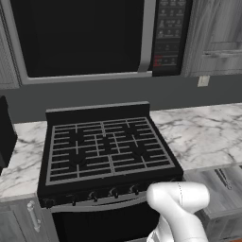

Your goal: Take the tongs from the drawer on the right and place them on the dining counter next to the tray containing the hot dog.

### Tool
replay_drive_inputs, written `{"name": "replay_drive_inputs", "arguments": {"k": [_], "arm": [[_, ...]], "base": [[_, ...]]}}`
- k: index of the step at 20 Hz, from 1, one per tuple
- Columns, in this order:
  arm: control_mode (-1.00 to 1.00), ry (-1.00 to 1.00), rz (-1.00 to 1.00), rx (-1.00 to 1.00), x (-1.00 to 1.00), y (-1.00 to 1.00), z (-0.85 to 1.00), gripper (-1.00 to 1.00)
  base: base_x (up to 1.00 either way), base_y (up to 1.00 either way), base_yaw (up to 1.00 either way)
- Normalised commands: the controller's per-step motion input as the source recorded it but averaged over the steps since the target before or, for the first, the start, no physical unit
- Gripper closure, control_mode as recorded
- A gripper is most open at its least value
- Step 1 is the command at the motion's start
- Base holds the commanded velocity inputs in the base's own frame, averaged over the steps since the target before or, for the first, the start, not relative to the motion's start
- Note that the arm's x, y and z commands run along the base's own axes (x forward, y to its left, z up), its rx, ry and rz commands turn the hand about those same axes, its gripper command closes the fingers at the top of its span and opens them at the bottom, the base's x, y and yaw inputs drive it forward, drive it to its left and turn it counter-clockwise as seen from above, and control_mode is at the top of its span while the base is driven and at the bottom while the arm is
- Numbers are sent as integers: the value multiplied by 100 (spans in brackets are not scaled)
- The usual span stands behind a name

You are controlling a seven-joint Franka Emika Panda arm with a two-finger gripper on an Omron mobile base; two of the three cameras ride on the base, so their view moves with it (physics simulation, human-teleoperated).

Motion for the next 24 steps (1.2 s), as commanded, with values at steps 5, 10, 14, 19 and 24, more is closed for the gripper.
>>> {"name": "replay_drive_inputs", "arguments": {"k": [5,10,14,19,24], "arm": [[-100,8,0,-6,-2,1,45,-100],[-100,3,0,-9,0,5,45,-100],[-100,0,2,-10,2,17,23,-100],[-100,0,8,-5,11,18,17,-100],[-100,7,4,-5,1,19,41,-100]], "base": [[0,0,0],[0,0,0],[0,0,0],[0,0,0],[0,0,0]]}}
